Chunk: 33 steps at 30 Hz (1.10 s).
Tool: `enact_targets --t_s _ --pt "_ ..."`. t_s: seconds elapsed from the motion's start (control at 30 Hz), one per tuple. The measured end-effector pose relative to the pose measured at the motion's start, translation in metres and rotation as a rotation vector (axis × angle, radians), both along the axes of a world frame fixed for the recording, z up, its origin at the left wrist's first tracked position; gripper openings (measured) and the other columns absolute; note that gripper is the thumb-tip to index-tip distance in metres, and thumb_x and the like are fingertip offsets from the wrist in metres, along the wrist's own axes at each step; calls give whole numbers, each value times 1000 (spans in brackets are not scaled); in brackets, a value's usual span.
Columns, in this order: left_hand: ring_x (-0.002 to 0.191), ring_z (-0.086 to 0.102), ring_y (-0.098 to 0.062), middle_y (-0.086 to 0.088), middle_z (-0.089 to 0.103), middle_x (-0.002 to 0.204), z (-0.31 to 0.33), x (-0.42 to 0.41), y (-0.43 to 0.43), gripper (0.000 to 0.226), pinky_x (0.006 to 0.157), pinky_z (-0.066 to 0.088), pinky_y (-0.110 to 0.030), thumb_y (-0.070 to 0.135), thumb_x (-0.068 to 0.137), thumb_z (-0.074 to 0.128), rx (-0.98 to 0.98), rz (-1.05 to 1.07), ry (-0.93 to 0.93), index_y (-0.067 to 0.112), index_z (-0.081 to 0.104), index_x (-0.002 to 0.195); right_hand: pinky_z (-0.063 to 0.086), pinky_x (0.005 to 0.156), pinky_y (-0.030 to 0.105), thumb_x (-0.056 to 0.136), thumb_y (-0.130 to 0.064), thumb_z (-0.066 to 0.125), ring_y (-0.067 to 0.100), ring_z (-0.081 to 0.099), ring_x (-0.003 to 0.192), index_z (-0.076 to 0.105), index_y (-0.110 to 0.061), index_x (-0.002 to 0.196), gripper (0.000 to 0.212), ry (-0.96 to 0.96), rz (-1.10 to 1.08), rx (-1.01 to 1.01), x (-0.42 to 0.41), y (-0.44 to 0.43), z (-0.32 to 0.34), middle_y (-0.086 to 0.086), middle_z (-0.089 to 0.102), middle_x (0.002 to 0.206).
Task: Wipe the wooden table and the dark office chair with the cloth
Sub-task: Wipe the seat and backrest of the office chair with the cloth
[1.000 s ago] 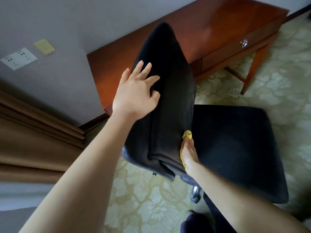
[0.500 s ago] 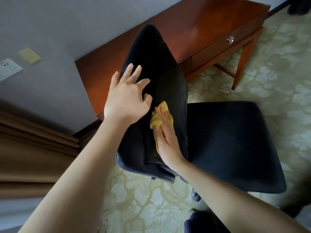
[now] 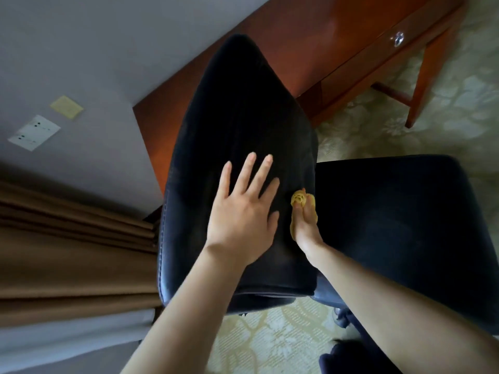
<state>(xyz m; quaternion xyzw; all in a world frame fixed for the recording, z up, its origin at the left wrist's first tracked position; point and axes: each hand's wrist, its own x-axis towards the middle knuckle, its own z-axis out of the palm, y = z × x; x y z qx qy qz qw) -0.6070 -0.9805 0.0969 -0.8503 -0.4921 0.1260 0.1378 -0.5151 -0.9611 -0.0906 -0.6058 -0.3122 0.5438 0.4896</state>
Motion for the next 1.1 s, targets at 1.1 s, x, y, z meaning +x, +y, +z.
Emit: enact_targets --t_s 1.1 --pt "146 5 -26 -15 12 157 -37 19 12 67 115 -3 -54 42 97 31 171 241 122 -2 21 147 -4 119 24 105 -27 25 -3 -4 144 15 -24 150 46 -210 65 236 12 82 -6 -14 8 157"
